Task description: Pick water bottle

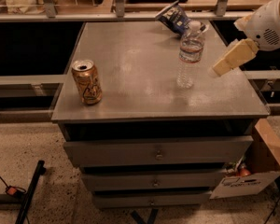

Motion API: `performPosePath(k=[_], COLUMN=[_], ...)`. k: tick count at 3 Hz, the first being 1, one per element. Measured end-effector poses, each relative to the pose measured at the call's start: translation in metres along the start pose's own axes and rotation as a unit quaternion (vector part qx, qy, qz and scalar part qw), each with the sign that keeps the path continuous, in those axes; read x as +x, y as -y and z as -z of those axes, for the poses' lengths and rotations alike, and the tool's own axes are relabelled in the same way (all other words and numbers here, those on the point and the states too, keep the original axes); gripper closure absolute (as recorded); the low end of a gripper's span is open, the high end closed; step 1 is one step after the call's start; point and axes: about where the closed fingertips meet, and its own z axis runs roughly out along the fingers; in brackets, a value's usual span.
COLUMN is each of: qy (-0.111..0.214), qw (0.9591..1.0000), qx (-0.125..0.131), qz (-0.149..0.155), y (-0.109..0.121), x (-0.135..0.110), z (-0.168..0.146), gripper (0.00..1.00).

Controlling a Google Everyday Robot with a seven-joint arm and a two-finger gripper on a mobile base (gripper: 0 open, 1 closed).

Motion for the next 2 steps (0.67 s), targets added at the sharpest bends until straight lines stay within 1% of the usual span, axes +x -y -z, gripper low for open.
performPosePath(k=[1, 2], qy=[0.048, 0.085], qw=[0.9977, 0.9925], qx=[-0.043, -0.083], qz=[-0.018, -0.028], y=[0.007, 0.004], x=[-0.013, -0.024], z=[-0.028, -0.052], gripper=[0.00, 0.18])
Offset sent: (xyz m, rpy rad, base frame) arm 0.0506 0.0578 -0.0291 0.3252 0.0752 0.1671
